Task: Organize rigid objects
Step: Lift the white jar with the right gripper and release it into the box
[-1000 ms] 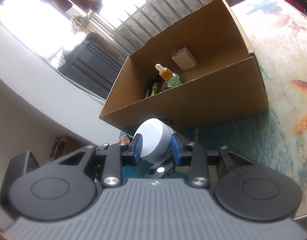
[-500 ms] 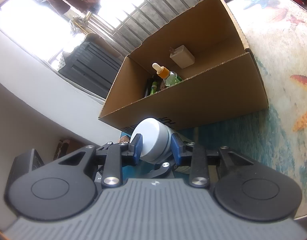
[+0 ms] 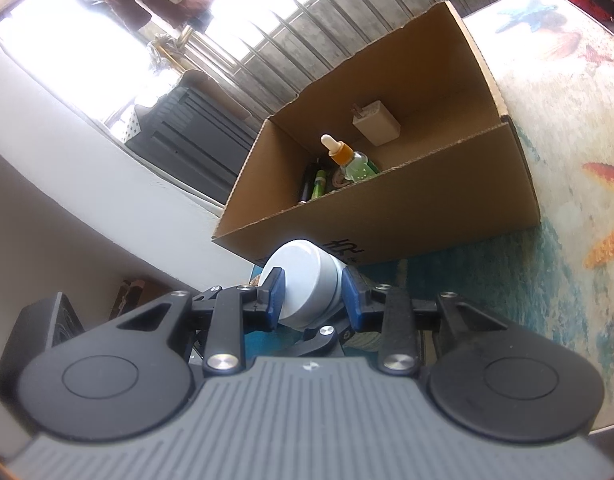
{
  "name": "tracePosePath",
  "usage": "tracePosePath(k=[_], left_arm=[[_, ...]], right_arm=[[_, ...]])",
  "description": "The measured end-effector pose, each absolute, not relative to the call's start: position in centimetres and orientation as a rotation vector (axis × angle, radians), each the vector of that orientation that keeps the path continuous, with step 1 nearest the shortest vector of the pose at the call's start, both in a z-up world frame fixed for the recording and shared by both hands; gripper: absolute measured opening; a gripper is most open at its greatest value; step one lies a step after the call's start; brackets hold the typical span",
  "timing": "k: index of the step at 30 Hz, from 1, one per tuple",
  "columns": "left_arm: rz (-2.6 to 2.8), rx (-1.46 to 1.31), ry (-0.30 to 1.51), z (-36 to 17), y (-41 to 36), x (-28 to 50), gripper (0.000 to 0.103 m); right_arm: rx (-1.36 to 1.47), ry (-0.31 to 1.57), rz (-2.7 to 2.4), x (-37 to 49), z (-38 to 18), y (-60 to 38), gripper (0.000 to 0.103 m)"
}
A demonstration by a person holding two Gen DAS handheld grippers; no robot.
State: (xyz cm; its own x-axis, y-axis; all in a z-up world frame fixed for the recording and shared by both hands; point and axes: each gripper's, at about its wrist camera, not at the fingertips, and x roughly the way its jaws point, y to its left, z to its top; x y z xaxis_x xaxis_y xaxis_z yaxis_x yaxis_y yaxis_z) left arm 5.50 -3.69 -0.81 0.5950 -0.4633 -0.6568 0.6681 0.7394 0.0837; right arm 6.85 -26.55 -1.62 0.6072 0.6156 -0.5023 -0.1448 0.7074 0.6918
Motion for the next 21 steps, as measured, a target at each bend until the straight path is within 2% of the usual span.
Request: tracePosePath(k=[15, 21], left_arm=[[-0.652, 0.327, 0.63, 0.9, -2.6, 4.8, 0.054], [-0.658, 0.314, 0.566, 4.0, -1.8, 4.7, 0.054]], right_arm=[[0.62, 0.774, 0.502, 5.6, 0.3, -25.9, 0.031], [0.588, 0.713, 0.535, 5.3, 3.4, -25.8, 0.031]])
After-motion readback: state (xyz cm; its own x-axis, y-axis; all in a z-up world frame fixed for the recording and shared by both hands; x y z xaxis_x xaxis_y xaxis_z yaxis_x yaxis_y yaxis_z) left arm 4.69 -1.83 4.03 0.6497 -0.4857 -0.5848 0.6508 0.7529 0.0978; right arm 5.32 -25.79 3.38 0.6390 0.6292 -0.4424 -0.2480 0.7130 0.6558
